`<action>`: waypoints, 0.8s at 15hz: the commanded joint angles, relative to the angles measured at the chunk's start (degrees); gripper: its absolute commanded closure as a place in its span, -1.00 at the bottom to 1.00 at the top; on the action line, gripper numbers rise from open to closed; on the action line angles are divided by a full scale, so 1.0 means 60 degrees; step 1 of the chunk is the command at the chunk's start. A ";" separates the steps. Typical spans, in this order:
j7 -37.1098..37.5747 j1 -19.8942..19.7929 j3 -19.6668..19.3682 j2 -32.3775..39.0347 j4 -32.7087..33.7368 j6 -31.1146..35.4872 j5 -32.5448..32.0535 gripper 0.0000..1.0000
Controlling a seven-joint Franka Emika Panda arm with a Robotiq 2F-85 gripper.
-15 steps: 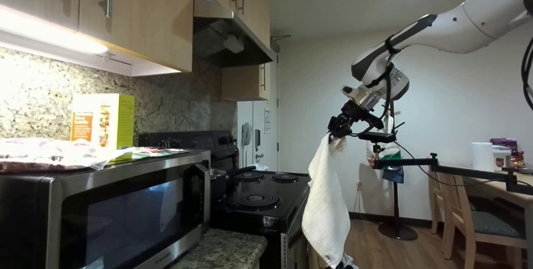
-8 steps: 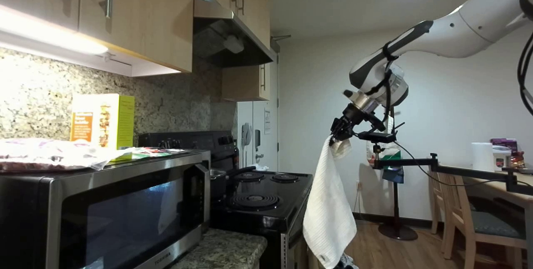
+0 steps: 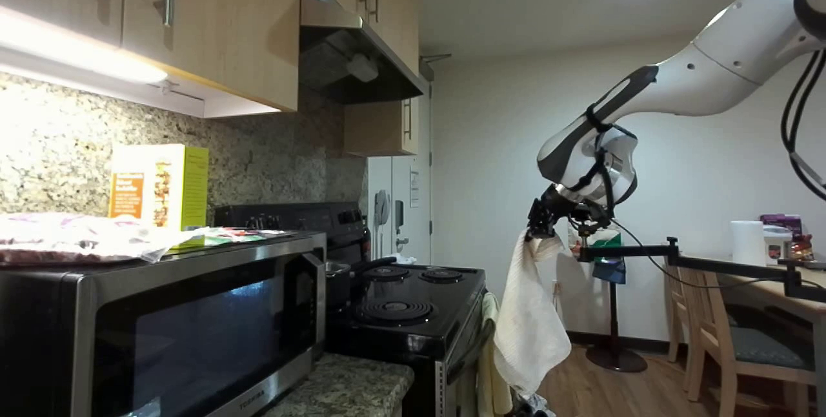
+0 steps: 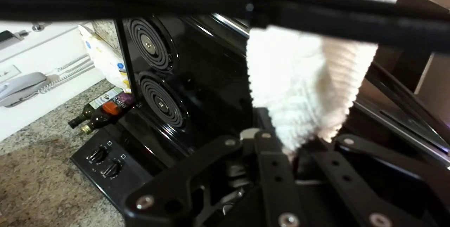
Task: Pick up the white towel and hang it next to the other towel
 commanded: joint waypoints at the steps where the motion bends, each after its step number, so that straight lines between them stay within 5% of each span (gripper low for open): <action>1: 0.0024 -0.0020 0.0019 0.0009 0.0001 0.0014 -0.0023 0.84; 3: -0.0709 0.0641 -0.0052 -0.0042 0.0017 0.1235 0.1340 0.83; 6: 0.0962 -0.0449 0.0608 0.1237 -0.0038 0.1931 -0.0947 0.84; 7: 0.1597 -0.0068 -0.0022 0.1663 -0.0034 0.2043 -0.2056 0.84; 10: 0.2679 -0.0237 -0.0550 0.2667 0.0314 0.0975 -0.4307 0.83; 11: 0.2971 -0.0188 -0.0684 0.2659 0.0277 0.0848 -0.4874 0.82; 12: 0.2422 -0.0083 -0.0463 0.2348 -0.0041 0.1212 -0.3946 0.82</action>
